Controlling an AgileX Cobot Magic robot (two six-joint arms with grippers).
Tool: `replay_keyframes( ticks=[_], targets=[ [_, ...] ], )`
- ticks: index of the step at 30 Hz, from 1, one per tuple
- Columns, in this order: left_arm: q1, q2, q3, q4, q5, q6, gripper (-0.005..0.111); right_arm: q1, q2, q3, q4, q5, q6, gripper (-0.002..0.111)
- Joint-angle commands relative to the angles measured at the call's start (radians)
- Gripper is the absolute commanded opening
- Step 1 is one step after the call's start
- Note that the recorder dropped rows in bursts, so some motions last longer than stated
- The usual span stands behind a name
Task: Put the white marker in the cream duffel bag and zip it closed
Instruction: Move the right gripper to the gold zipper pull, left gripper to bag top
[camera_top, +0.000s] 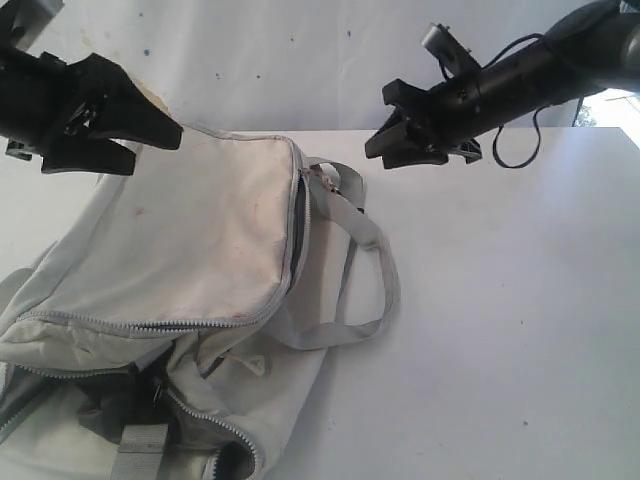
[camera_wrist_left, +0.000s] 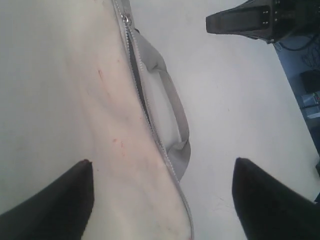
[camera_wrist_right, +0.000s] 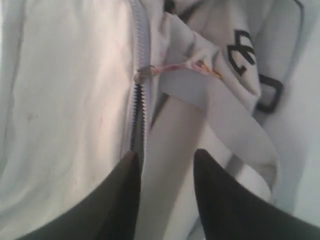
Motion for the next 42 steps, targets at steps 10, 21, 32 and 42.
replay_keyframes(
  ticks=[10,21,32,42],
  targets=[
    [-0.003,0.139,-0.235,0.027,0.062,-0.056,0.087,0.054,0.115,0.002,0.277,-0.061,-0.937,0.043],
    [-0.003,0.165,-0.247,0.065,0.029,0.009,0.087,0.126,0.173,0.002,0.275,-0.352,-1.232,0.043],
    [-0.003,0.165,-0.247,0.139,-0.013,0.070,0.087,0.154,0.214,0.002,0.297,-0.409,-1.289,0.058],
    [-0.003,0.165,-0.247,0.139,-0.021,0.102,0.087,0.191,0.214,0.000,0.336,-0.492,-1.333,0.047]
  ],
)
